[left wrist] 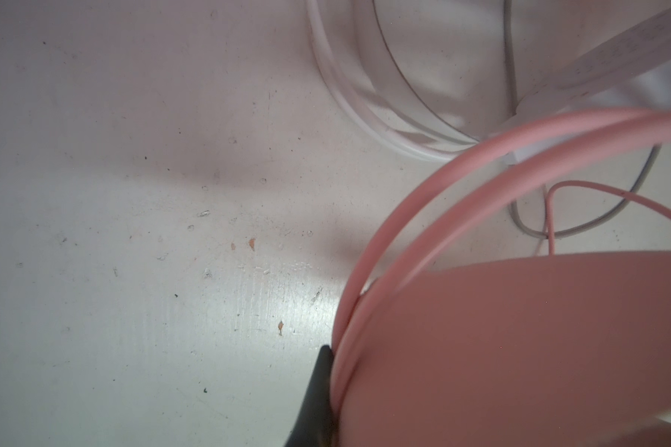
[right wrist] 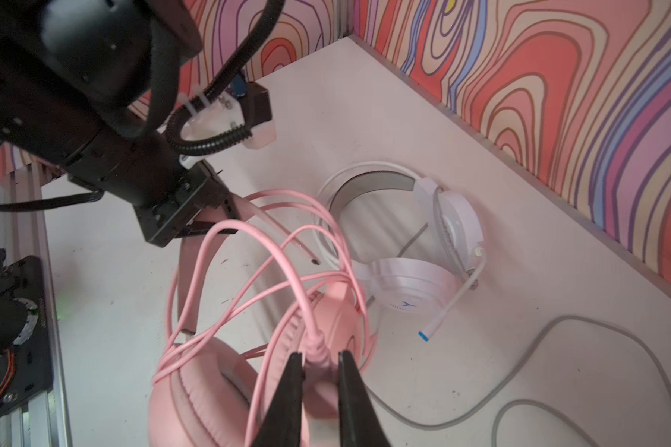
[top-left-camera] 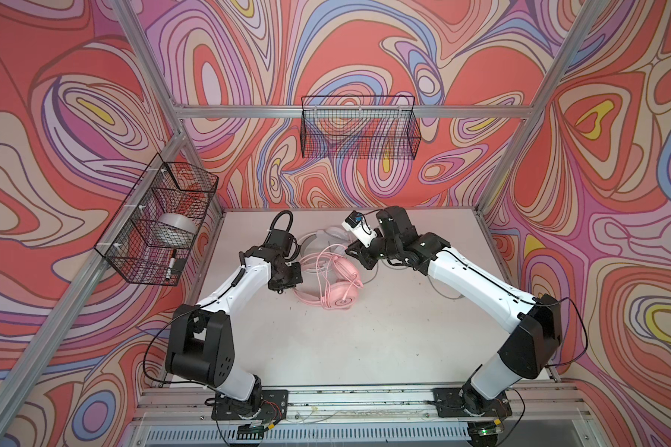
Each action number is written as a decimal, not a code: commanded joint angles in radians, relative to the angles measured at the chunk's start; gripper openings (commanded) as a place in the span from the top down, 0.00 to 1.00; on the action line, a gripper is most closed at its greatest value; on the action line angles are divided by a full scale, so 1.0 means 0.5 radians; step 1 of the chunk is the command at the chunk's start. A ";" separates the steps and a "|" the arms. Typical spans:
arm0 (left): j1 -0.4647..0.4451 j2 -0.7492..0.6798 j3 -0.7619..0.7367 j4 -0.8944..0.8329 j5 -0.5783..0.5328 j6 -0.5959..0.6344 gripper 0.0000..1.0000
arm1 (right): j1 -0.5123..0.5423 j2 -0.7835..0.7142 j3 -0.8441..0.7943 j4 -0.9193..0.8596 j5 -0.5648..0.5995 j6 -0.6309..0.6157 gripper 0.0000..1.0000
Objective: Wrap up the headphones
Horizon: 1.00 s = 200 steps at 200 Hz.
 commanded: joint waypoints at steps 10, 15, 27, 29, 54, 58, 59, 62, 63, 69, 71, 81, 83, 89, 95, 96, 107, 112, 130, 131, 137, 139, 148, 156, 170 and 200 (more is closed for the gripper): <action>-0.017 -0.141 -0.051 -0.023 0.129 0.099 1.00 | -0.116 0.036 0.078 0.089 0.084 0.107 1.00; -0.020 -0.151 -0.057 -0.014 0.148 0.114 1.00 | -0.125 0.044 0.087 0.089 0.086 0.108 1.00; -0.029 -0.164 -0.057 -0.012 0.187 0.166 1.00 | -0.144 0.081 0.119 0.076 0.086 0.116 1.00; -0.027 -0.166 -0.055 -0.016 0.195 0.175 1.00 | -0.146 0.086 0.125 0.074 0.089 0.119 1.00; -0.031 -0.183 -0.026 -0.071 0.240 0.282 1.00 | -0.197 0.173 0.183 0.077 0.157 0.225 1.00; -0.031 -0.186 -0.022 -0.078 0.244 0.296 1.00 | -0.213 0.186 0.186 0.083 0.160 0.252 1.00; -0.032 -0.187 -0.023 -0.081 0.245 0.299 1.00 | -0.218 0.189 0.186 0.086 0.160 0.260 1.00; -0.032 -0.191 -0.020 -0.087 0.246 0.308 1.00 | -0.228 0.194 0.187 0.090 0.159 0.280 1.00; -0.034 -0.193 -0.019 -0.088 0.246 0.309 1.00 | -0.233 0.198 0.187 0.094 0.159 0.289 1.00; -0.032 -0.205 -0.021 -0.091 0.248 0.317 1.00 | -0.257 0.210 0.185 0.109 0.163 0.324 1.00; -0.031 -0.209 -0.026 -0.091 0.248 0.319 1.00 | -0.264 0.214 0.184 0.114 0.167 0.338 1.00; -0.032 -0.227 -0.033 -0.088 0.260 0.326 1.00 | -0.296 0.228 0.170 0.145 0.194 0.380 1.00; -0.033 -0.231 -0.038 -0.085 0.264 0.326 1.00 | -0.300 0.229 0.166 0.151 0.200 0.386 1.00; -0.033 -0.243 -0.047 -0.079 0.273 0.329 1.00 | -0.314 0.238 0.158 0.165 0.221 0.395 1.00; -0.032 -0.253 -0.056 -0.072 0.285 0.329 1.00 | -0.325 0.250 0.156 0.166 0.239 0.405 1.00; -0.032 -0.253 -0.059 -0.070 0.289 0.329 1.00 | -0.327 0.250 0.156 0.164 0.239 0.407 1.00; -0.032 -0.271 -0.075 -0.056 0.309 0.329 1.00 | -0.351 0.259 0.165 0.147 0.263 0.425 1.00; -0.033 -0.275 -0.081 -0.050 0.320 0.329 1.00 | -0.358 0.287 0.168 0.138 0.274 0.433 1.00; -0.033 -0.287 -0.095 -0.032 0.356 0.332 1.00 | -0.394 0.358 0.171 0.106 0.316 0.462 1.00; -0.034 -0.287 -0.095 -0.032 0.356 0.332 1.00 | -0.395 0.361 0.171 0.105 0.318 0.463 1.00; -0.033 -0.287 -0.098 -0.031 0.359 0.332 1.00 | -0.402 0.376 0.168 0.093 0.345 0.469 1.00; -0.034 -0.287 -0.098 -0.031 0.360 0.333 1.00 | -0.404 0.380 0.168 0.090 0.353 0.470 1.00; -0.032 -0.287 -0.101 -0.037 0.358 0.341 1.00 | -0.411 0.407 0.173 0.061 0.414 0.474 1.00; -0.033 -0.289 -0.099 -0.043 0.361 0.347 1.00 | -0.426 0.428 0.183 0.033 0.448 0.502 1.00; -0.033 -0.293 -0.098 -0.047 0.377 0.360 1.00 | -0.461 0.457 0.173 0.013 0.438 0.556 1.00; -0.033 -0.323 -0.101 -0.030 0.429 0.368 1.00 | -0.506 0.509 0.135 -0.001 0.505 0.601 1.00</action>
